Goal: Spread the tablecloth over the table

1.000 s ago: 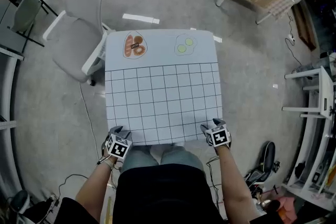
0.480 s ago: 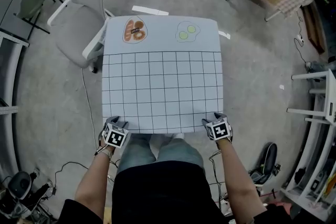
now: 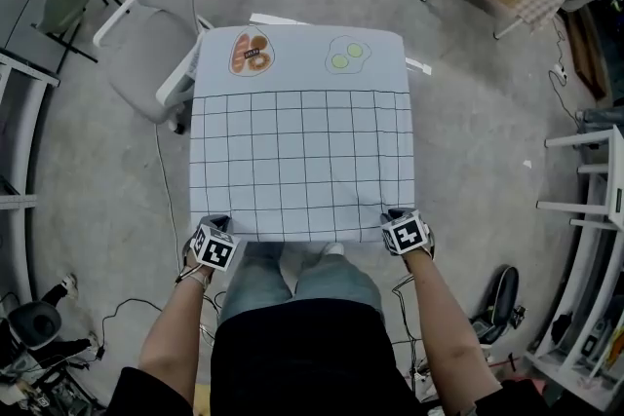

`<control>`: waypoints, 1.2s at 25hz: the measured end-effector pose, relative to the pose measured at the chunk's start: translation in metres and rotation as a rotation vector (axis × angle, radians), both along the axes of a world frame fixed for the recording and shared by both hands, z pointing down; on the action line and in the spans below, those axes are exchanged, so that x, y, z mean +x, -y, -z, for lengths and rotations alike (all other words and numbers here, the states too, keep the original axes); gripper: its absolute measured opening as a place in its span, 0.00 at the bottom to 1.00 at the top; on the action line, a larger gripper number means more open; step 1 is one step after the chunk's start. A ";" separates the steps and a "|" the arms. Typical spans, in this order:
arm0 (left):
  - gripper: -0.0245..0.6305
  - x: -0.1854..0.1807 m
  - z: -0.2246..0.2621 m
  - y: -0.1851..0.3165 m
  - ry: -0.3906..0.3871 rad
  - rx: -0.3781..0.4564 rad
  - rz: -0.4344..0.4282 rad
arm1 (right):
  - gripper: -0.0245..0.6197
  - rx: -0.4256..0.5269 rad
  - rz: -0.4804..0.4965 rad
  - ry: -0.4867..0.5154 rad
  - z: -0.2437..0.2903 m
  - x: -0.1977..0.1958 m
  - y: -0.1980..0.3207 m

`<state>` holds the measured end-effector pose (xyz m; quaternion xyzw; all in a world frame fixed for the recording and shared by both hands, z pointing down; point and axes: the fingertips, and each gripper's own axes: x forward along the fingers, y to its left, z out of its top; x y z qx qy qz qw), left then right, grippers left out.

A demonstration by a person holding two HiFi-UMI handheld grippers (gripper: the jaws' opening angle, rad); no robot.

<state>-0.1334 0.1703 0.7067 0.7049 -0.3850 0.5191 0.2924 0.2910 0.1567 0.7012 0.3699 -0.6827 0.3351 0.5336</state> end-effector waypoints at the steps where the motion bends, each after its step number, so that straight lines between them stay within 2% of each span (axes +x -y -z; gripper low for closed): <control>1: 0.07 -0.001 0.000 0.006 0.003 -0.002 -0.008 | 0.14 0.000 0.001 -0.001 0.000 0.000 0.006; 4: 0.06 0.002 -0.001 0.007 -0.010 -0.026 -0.012 | 0.09 0.004 -0.010 0.015 0.000 0.004 0.007; 9: 0.06 0.005 -0.002 -0.028 -0.050 -0.080 -0.024 | 0.08 -0.036 -0.009 0.009 -0.001 0.016 -0.029; 14: 0.06 0.006 0.004 -0.063 -0.048 -0.107 -0.066 | 0.05 -0.050 -0.006 0.038 0.006 0.019 -0.061; 17: 0.06 0.008 0.003 -0.073 -0.074 -0.169 -0.064 | 0.05 -0.108 0.011 0.045 0.004 0.020 -0.071; 22: 0.06 0.007 0.006 -0.073 -0.131 -0.269 0.001 | 0.05 -0.199 -0.002 0.073 0.005 0.021 -0.071; 27: 0.06 0.006 0.002 -0.074 -0.109 -0.339 -0.032 | 0.05 -0.276 0.022 0.083 0.002 0.019 -0.074; 30: 0.06 0.006 -0.005 -0.111 -0.093 -0.390 -0.032 | 0.05 -0.309 0.028 0.087 -0.003 0.020 -0.111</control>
